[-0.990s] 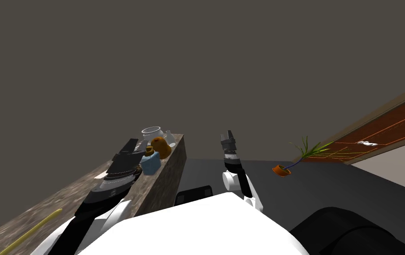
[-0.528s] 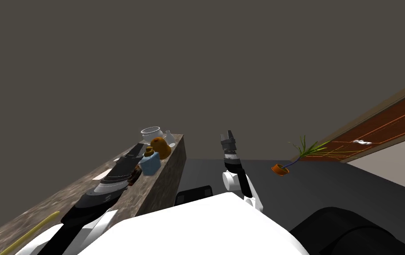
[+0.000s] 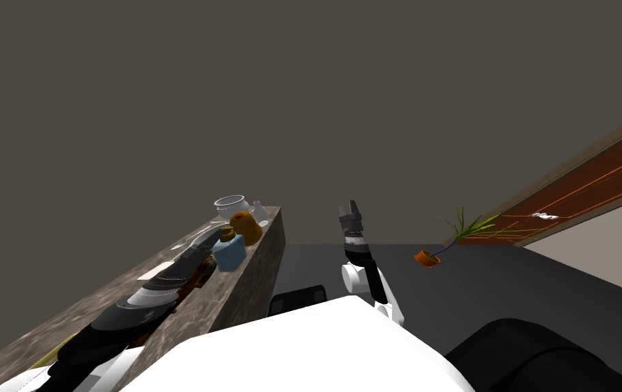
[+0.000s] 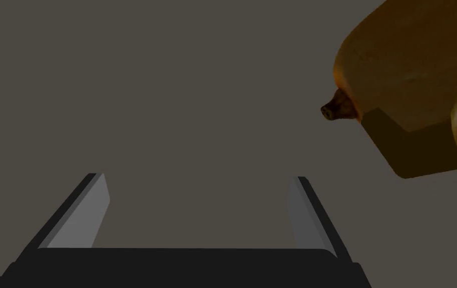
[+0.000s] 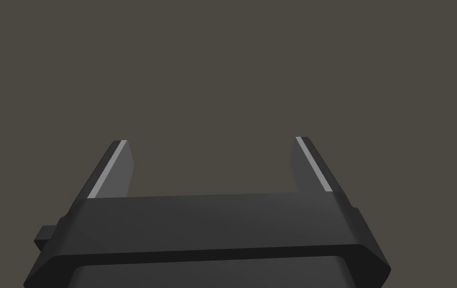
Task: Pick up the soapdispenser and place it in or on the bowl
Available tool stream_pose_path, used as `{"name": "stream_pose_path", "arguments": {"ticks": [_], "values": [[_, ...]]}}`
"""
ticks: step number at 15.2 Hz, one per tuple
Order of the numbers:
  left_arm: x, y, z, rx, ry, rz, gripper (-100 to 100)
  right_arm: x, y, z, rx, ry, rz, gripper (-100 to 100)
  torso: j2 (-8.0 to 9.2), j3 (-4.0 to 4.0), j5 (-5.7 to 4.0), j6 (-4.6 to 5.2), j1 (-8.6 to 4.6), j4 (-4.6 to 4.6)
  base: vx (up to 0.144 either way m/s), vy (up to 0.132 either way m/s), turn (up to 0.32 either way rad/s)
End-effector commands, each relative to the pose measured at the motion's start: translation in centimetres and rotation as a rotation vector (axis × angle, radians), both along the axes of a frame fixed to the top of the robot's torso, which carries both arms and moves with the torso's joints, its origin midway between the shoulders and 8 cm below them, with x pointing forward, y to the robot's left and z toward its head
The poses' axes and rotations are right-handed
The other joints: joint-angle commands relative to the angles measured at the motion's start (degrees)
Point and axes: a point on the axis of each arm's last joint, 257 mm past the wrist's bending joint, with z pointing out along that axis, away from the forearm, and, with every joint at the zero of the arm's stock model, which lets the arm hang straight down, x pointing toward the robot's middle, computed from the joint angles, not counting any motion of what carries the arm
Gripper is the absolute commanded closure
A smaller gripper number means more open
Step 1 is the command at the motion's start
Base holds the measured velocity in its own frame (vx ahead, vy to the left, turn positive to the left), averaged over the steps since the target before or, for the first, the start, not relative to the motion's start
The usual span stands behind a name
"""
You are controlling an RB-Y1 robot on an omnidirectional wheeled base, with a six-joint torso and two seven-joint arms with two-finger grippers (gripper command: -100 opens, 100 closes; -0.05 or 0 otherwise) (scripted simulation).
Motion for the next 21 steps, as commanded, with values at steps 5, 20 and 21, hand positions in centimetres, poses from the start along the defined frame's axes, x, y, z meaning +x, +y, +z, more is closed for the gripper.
{"name": "stream_pose_path", "arguments": {"ticks": [5, 20, 21], "values": [[-0.1, 2.3, -3.1, 0.187, 0.092, 0.010, -100, 0.0, 0.0, 0.0, 0.000, 0.000, 0.000, 0, -0.01, -0.01, -0.01, 0.00, -0.02, 0.00, 0.002, 0.007, -0.030], [-1.3, 8.2, -9.2, 0.625, 0.289, -0.030, -100, 0.0, 0.0, 0.0, 0.000, 0.000, 0.000, 0, -0.21, -0.12, 0.00, 0.02, 0.01, -0.04, 0.021, 0.010, -0.048], [-1.4, 8.4, -9.5, 0.648, 0.298, -0.037, -100, 0.0, 0.0, 0.0, 0.000, 0.000, 0.000, 0, -0.23, -0.13, 0.00, 0.01, 0.01, -0.05, 0.056, 0.013, -0.069]]}}
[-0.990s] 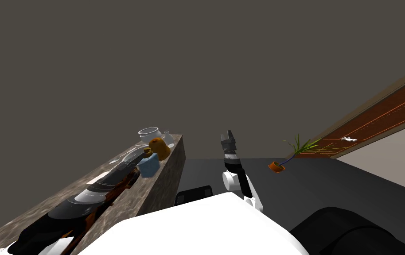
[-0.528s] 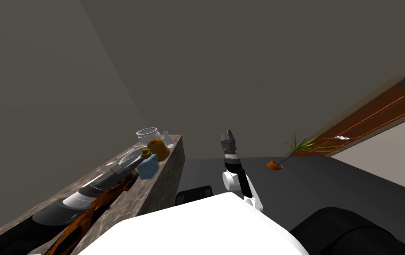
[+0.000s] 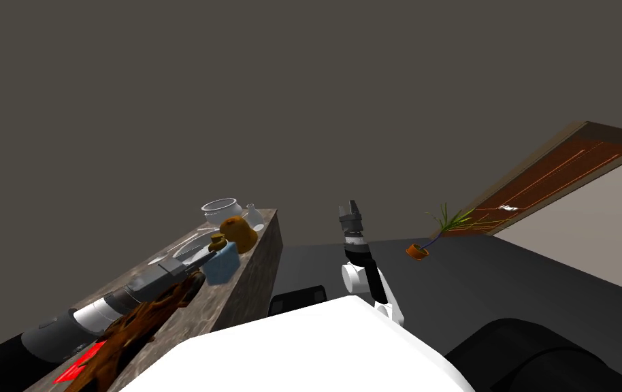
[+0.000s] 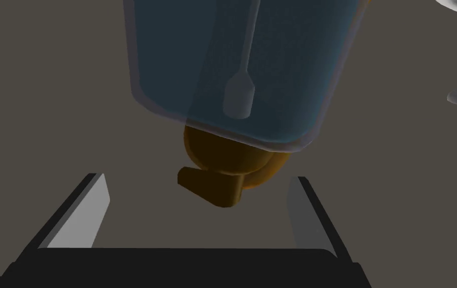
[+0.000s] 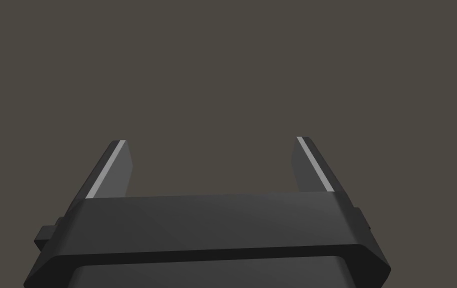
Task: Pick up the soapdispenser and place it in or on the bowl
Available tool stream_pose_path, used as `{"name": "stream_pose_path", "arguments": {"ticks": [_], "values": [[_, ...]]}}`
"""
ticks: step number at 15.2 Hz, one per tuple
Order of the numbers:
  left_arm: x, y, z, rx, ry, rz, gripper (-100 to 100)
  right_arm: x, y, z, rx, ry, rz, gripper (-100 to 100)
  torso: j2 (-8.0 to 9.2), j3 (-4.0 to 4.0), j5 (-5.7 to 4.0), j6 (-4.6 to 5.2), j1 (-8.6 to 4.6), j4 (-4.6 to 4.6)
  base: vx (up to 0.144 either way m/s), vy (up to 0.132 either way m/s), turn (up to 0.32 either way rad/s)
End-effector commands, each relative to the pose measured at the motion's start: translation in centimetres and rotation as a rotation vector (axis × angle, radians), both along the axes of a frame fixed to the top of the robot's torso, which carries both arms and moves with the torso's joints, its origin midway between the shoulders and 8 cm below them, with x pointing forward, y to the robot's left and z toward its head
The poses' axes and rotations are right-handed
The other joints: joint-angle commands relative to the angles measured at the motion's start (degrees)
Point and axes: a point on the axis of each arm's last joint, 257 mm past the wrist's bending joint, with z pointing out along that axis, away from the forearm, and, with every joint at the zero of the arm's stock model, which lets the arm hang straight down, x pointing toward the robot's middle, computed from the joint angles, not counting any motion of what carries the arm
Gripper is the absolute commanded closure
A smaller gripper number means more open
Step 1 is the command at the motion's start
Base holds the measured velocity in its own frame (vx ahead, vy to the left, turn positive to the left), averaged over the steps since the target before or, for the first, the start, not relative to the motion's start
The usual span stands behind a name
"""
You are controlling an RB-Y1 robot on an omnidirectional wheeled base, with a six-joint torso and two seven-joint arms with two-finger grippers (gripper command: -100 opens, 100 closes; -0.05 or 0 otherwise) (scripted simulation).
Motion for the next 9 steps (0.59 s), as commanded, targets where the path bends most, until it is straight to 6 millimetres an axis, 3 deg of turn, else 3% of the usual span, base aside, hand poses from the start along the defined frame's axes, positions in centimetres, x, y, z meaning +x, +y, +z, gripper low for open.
{"name": "stream_pose_path", "arguments": {"ticks": [1, 6, 7, 9], "values": [[-0.24, 0.49, -0.66, 0.049, 0.024, -0.017, -100, 0.00, 0.00, 0.00, 0.000, 0.000, 0.000, 0, 0.00, 0.00, 0.00, 0.00, 0.00, 0.00, 0.058, 0.007, -0.068], [-0.52, 0.70, -1.27, 0.087, 0.046, -0.033, -100, 0.00, 0.00, 0.00, 0.000, 0.000, 0.000, 0, 0.00, -0.01, -0.01, -0.01, -0.07, 0.00, 0.048, 0.005, -0.047], [-0.51, 0.70, -1.26, 0.087, 0.046, -0.033, 100, 0.00, 0.00, 0.00, 0.000, 0.000, 0.000, 0, 0.08, 0.04, -0.01, -0.02, -0.08, 0.01, 0.007, 0.001, -0.001], [-0.50, 0.75, -1.25, 0.088, 0.045, -0.032, 100, 0.00, 0.00, 0.00, 0.000, 0.000, 0.000, 0, 0.18, 0.10, -0.01, -0.01, -0.11, 0.03, 0.003, 0.001, 0.002]]}}
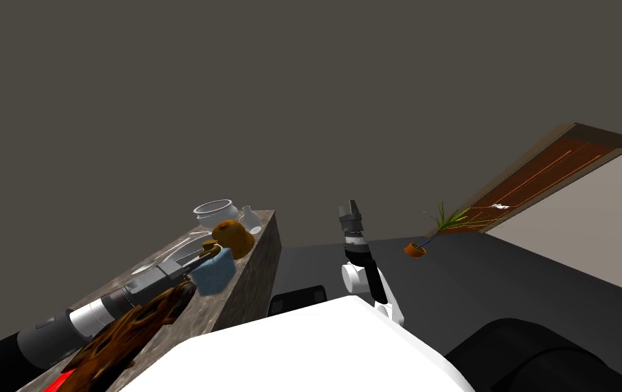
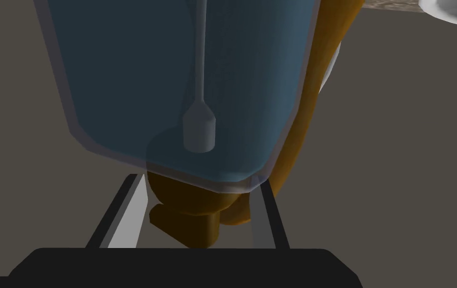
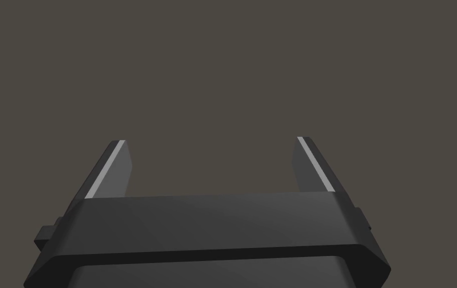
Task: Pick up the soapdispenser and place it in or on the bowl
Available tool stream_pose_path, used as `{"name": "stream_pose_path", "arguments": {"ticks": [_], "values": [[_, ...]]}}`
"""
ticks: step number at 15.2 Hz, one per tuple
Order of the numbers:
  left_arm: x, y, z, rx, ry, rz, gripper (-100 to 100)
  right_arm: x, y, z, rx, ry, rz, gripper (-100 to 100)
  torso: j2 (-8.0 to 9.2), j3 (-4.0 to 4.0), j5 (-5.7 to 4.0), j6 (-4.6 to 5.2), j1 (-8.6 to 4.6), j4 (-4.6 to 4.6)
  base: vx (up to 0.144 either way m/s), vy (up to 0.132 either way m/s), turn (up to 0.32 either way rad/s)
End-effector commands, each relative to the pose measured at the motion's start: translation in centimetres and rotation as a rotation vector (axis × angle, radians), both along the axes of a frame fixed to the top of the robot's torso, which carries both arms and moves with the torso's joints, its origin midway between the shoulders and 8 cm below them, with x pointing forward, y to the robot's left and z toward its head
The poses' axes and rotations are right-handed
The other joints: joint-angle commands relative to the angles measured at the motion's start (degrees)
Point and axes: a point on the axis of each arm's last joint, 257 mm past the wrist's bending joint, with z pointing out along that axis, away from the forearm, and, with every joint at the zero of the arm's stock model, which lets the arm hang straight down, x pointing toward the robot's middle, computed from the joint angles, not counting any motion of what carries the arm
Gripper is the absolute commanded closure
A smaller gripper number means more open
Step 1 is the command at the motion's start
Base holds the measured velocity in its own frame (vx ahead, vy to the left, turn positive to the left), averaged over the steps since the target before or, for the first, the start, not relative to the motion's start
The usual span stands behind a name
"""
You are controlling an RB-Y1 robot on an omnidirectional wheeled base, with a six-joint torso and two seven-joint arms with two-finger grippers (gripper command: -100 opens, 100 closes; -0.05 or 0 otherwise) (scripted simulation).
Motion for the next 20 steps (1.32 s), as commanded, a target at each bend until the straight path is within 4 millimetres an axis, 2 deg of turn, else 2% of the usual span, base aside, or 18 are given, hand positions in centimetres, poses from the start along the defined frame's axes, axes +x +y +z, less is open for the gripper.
{"name": "stream_pose_path", "arguments": {"ticks": [1, 3, 4, 11, 18, 20], "values": [[0.0, 0.0, 0.0, 0.000, 0.000, 0.000, 100, 0.0, 0.0, 0.0, 0.000, 0.000, 0.000, 0, 0.00, 0.00, 0.00, 0.00, 0.00, 0.00, 0.000, 0.000, 0.000], [0.0, 0.0, 0.0, 0.000, 0.000, 0.000, 100, 0.0, 0.0, 0.0, 0.000, 0.000, 0.000, 0, 0.00, 0.00, 0.00, 0.00, 0.01, 0.00, 0.000, 0.000, 0.000], [0.1, 1.4, 0.3, 0.009, 0.011, 0.010, 100, 0.0, 0.0, 0.0, 0.000, 0.000, 0.000, 0, 0.00, 0.00, 0.00, 0.00, 0.01, 0.00, 0.008, -0.003, -0.008], [0.6, 5.1, 1.7, 0.032, 0.033, 0.035, 100, 0.0, 0.0, 0.0, 0.000, 0.000, 0.000, 0, -0.11, -0.01, -0.12, -0.15, 0.30, 0.09, 0.021, -0.003, -0.005], [1.5, 9.8, 4.6, 0.054, 0.048, 0.075, 100, 0.0, 0.0, 0.0, 0.000, 0.000, 0.000, 0, -0.27, -0.06, -0.21, -0.20, 0.61, 0.15, 0.024, -0.001, -0.008], [1.6, 10.5, 5.1, 0.056, 0.048, 0.082, 100, 0.0, 0.0, 0.0, 0.000, 0.000, 0.000, 0, -0.37, -0.10, -0.24, -0.21, 0.75, 0.17, 0.017, -0.004, -0.005]]}}
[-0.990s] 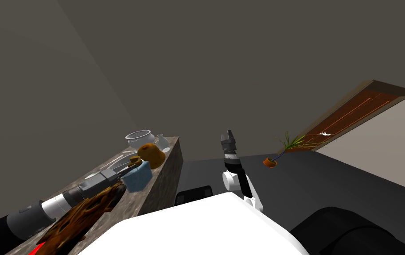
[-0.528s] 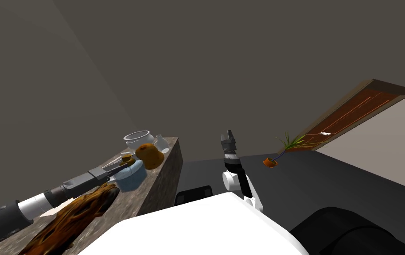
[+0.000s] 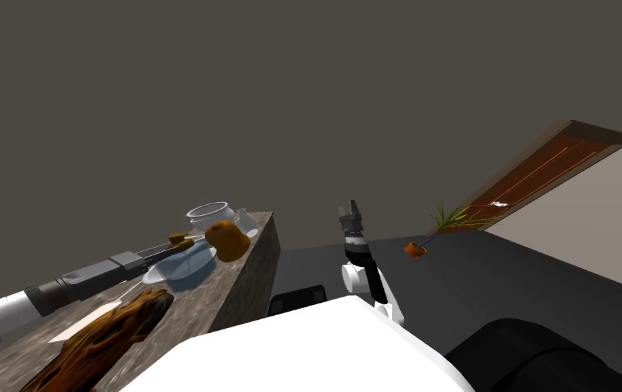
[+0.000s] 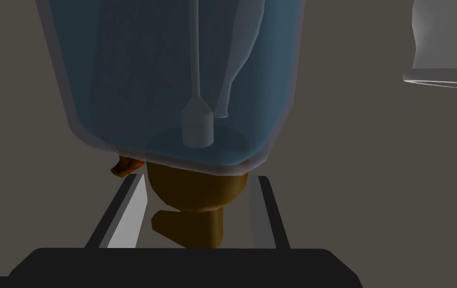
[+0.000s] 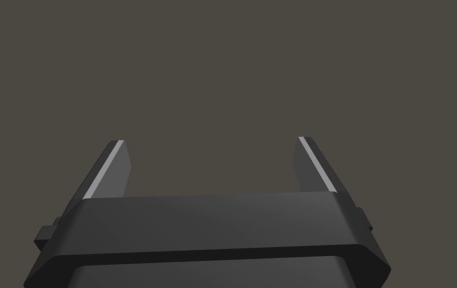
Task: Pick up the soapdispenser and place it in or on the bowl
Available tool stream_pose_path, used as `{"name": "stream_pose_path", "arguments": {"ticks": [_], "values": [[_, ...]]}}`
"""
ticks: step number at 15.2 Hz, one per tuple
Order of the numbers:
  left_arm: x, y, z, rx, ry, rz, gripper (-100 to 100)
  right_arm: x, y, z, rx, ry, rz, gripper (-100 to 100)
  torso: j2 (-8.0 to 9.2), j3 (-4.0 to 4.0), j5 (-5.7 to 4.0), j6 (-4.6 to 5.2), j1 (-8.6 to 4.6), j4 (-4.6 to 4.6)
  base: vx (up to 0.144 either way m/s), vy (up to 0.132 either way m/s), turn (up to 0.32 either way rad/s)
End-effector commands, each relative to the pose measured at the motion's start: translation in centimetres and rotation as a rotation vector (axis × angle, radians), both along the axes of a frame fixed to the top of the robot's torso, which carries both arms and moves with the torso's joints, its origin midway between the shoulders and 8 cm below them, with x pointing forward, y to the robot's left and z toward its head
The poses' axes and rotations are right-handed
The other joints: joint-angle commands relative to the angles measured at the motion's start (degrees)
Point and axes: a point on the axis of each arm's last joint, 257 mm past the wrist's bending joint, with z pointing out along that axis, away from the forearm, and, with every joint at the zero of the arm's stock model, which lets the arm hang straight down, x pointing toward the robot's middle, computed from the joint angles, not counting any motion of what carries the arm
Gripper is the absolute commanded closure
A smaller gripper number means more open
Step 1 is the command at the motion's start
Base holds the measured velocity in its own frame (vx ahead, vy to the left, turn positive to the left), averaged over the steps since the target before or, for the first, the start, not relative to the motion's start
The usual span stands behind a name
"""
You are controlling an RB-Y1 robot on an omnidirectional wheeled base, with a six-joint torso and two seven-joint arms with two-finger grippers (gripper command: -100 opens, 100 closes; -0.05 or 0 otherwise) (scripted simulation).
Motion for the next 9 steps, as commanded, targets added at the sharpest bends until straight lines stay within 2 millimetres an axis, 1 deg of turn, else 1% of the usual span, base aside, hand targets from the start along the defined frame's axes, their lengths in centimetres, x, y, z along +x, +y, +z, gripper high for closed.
{"name": "stream_pose_path", "arguments": {"ticks": [1, 4, 6, 8, 9], "values": [[0.2, 1.1, 0.6, 0.005, -0.003, 0.012, 100, 0.0, 0.0, 0.0, 0.000, 0.000, 0.000, 0, 0.00, 0.00, 0.00, 0.00, 0.00, 0.00, 0.013, -0.003, -0.007], [0.7, 3.2, 2.4, 0.012, -0.005, 0.035, 100, 0.0, 0.0, 0.0, 0.000, 0.000, 0.000, 0, -0.16, -0.05, -0.06, -0.04, 0.34, 0.06, 0.019, -0.002, -0.007], [0.7, 3.2, 2.4, 0.012, -0.005, 0.035, 100, 0.0, 0.0, 0.0, 0.000, 0.000, 0.000, 0, -0.24, -0.08, -0.10, -0.06, 0.52, 0.09, 0.018, 0.003, 0.005], [1.0, 4.6, 3.7, 0.014, -0.009, 0.052, 100, 0.0, 0.0, 0.0, 0.000, 0.000, 0.000, 0, -0.34, -0.11, -0.14, -0.03, 0.67, 0.11, 0.014, 0.001, -0.008], [1.0, 4.6, 3.7, 0.014, -0.009, 0.052, 100, 0.0, 0.0, 0.0, 0.000, 0.000, 0.000, 0, -0.40, -0.13, -0.18, -0.03, 0.75, 0.14, 0.018, 0.000, -0.007]]}}
